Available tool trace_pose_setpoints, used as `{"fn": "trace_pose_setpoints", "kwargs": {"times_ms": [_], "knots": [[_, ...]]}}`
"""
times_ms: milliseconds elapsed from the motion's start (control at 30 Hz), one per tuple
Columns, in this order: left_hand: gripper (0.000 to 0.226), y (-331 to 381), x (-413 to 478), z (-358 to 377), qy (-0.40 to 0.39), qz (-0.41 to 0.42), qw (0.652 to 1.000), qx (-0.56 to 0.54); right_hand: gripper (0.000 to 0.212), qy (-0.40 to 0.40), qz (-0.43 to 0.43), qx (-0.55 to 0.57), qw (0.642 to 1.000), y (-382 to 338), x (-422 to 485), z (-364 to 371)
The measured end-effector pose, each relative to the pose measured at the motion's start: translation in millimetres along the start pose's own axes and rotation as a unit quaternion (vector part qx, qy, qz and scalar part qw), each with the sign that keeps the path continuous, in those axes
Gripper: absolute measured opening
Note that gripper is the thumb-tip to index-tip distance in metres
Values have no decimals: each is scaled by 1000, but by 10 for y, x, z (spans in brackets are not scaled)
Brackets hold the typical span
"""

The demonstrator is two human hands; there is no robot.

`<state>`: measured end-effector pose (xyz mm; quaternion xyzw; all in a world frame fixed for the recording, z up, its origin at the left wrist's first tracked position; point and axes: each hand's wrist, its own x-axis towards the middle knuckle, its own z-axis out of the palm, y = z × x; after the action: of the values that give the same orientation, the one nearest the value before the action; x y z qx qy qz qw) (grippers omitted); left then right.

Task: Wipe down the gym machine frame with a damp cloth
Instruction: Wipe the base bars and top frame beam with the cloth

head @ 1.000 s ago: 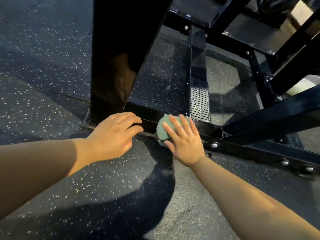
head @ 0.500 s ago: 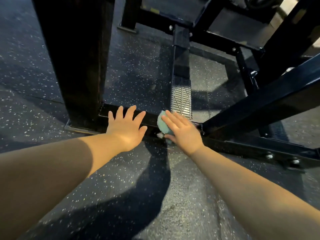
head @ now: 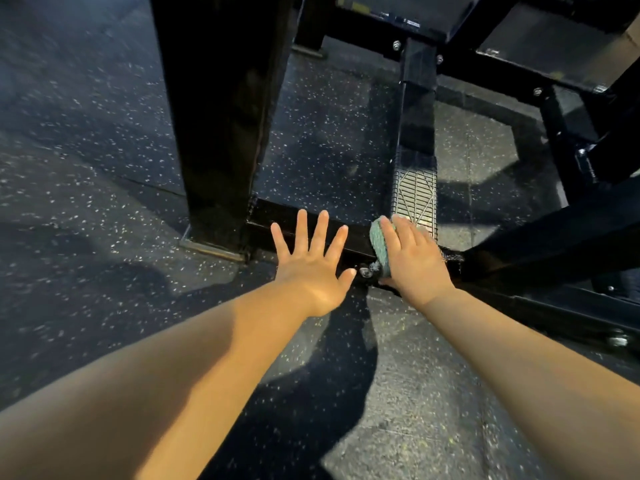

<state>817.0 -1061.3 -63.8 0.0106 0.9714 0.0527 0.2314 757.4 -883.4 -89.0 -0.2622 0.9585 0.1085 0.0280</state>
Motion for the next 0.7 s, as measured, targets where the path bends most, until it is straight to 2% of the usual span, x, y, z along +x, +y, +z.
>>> {"fn": "trace_pose_setpoints", "kwargs": {"times_ms": [133, 300, 400, 500, 600, 700], "knots": [[62, -84, 1, -10, 6, 8, 1000, -6, 112, 7, -22, 9, 1000, 78, -57, -92], [65, -94, 7, -8, 4, 12, 1000, 7, 84, -93, 34, -95, 991, 301, -402, -194], [67, -89, 26, -19, 4, 19, 1000, 4, 78, -92, 80, -71, 990, 212, -277, -218], [71, -95, 25, -10, -4, 18, 1000, 2, 90, -58, 81, -53, 994, 68, -120, -189], [72, -91, 26, 0, -1, 13, 1000, -2, 107, -43, 17, -7, 999, -94, 23, -161], [73, -76, 1, -24, -7, 17, 1000, 0, 110, -10, -28, 2, 1000, -68, 22, -173]]}}
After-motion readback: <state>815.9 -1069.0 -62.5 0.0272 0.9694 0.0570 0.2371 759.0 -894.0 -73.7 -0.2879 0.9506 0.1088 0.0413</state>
